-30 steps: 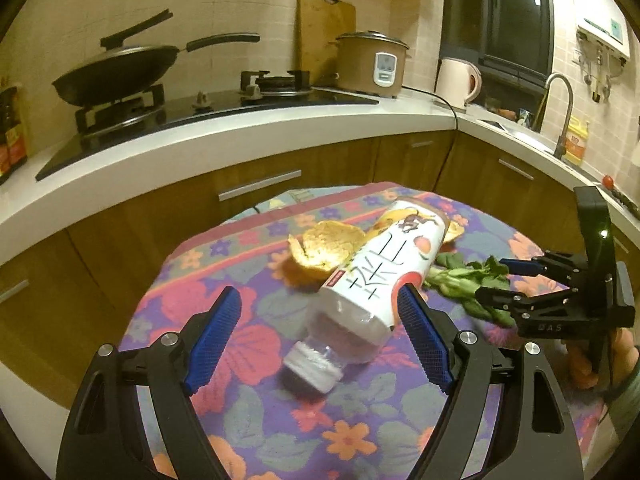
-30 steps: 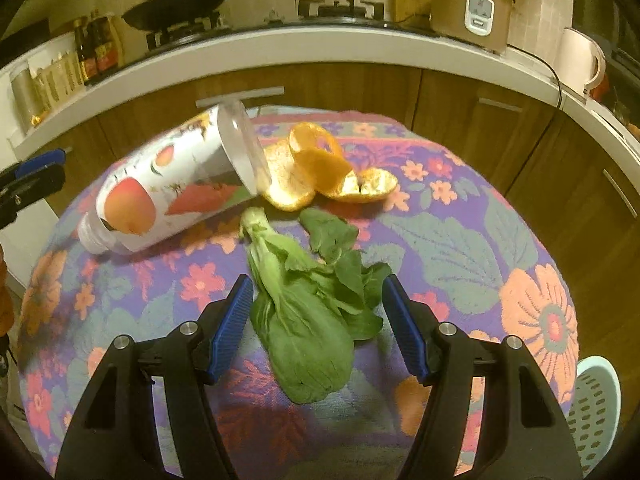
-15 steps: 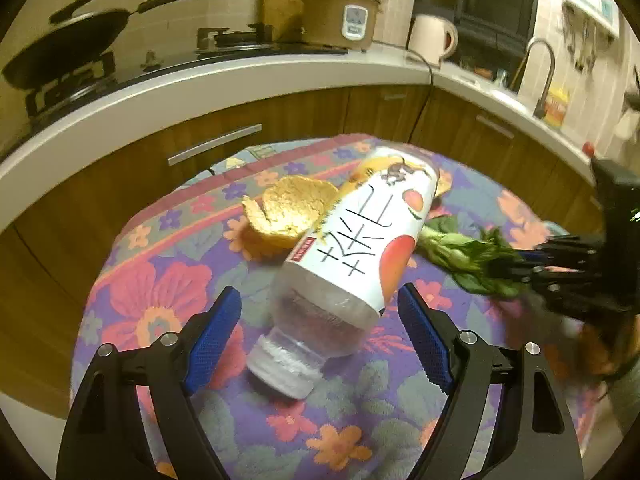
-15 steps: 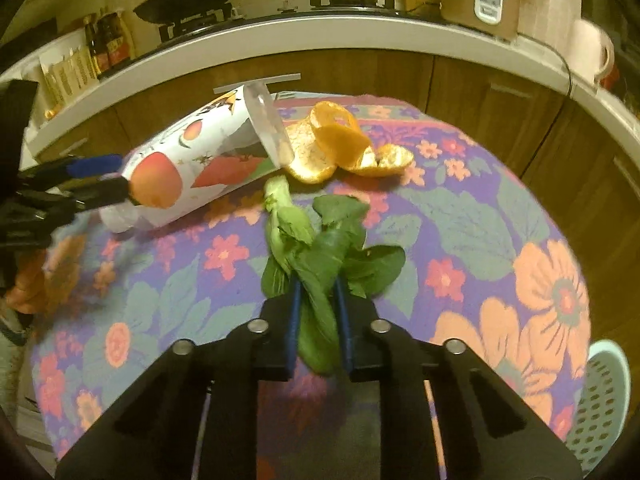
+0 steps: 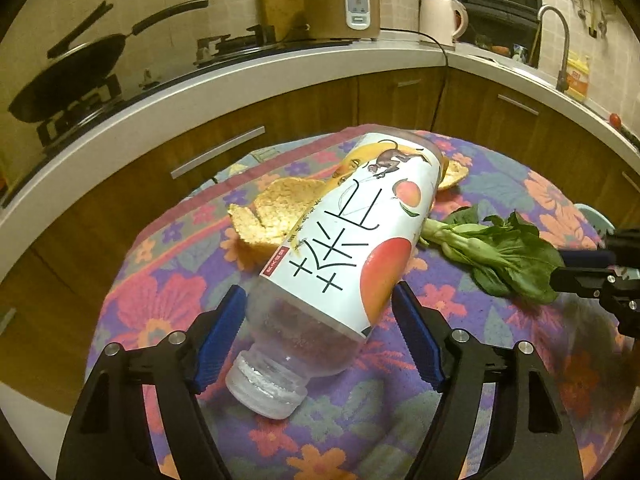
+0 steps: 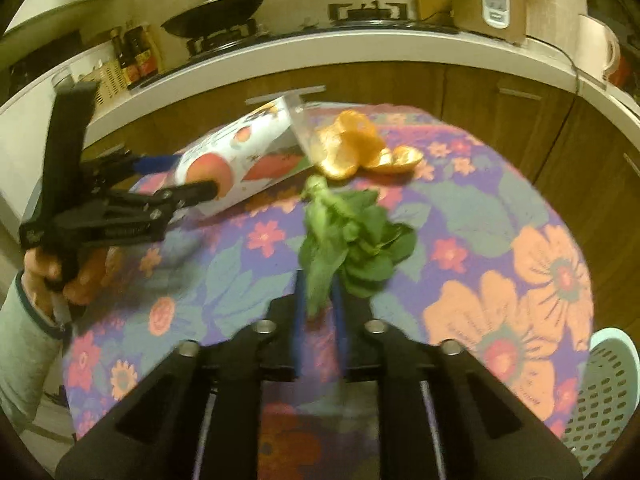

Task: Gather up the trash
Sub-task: 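Grasp the bok choy with the right tool while the left tool grasps the mango-label bottle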

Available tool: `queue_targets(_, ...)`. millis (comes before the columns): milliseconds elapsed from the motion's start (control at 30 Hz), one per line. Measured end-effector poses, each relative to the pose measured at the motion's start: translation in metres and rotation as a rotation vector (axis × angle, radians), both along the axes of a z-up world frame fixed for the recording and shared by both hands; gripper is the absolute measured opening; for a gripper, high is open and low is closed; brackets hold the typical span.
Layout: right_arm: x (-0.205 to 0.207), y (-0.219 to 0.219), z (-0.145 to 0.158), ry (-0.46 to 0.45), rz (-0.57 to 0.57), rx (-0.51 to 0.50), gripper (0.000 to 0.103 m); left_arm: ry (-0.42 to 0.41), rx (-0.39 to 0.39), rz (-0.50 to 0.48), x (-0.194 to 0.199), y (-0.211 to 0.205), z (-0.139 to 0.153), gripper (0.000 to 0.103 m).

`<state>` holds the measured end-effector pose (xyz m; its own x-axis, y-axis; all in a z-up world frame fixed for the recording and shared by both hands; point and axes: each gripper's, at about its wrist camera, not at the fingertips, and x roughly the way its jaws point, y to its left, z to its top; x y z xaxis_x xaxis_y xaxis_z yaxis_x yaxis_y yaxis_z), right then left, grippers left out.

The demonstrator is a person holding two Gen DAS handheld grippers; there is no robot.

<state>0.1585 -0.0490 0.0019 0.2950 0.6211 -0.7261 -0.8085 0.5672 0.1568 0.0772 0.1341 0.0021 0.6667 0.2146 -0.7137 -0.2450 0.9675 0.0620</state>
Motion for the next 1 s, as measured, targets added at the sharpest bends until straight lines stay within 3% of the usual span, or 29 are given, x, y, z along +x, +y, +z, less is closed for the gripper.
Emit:
queue_targets(33, 0.005, 0.0, 0.001, -0.007, -0.009, 0.007, 0.062, -0.001, -0.004, 0.006, -0.001, 0.0, 0.0, 0.07)
queue_targets(67, 0.009, 0.002, 0.003, -0.024, -0.015, 0.016, 0.066, -0.003, -0.014, 0.012, -0.002, 0.001, 0.001, 0.07)
queue_targets(167, 0.019, 0.014, 0.005, -0.055, -0.017, -0.004, 0.067, -0.023, -0.045, 0.024, -0.007, 0.001, 0.004, 0.068)
queue_targets(367, 0.024, 0.055, -0.013, -0.123, 0.011, -0.139, 0.067, -0.061, -0.073, 0.04, -0.014, 0.0, 0.01, 0.066)
queue_targets(400, 0.022, 0.058, -0.017, -0.13, 0.013, -0.159, 0.065, -0.059, -0.08, 0.038, -0.014, -0.001, 0.01, 0.065)
queue_targets(433, 0.02, 0.061, -0.02, -0.142, 0.014, -0.18, 0.047, -0.054, -0.08, 0.036, -0.013, -0.001, 0.01, 0.065)
queue_targets(467, 0.018, 0.063, -0.021, -0.145, 0.024, -0.193, 0.037, -0.052, -0.078, 0.035, -0.014, -0.002, 0.009, 0.065)
queue_targets(533, 0.013, 0.057, -0.02, -0.157, 0.027, -0.18, 0.031, -0.053, -0.082, 0.033, -0.016, -0.004, 0.009, 0.064)
queue_targets(733, -0.007, 0.021, -0.007, -0.144, 0.012, -0.114, 0.026, -0.064, -0.1, 0.036, -0.034, -0.006, 0.013, 0.063)
queue_targets(1000, -0.03, -0.041, -0.001, -0.07, -0.014, -0.045, 0.026, -0.001, -0.105, -0.025, -0.056, -0.029, 0.004, 0.064)
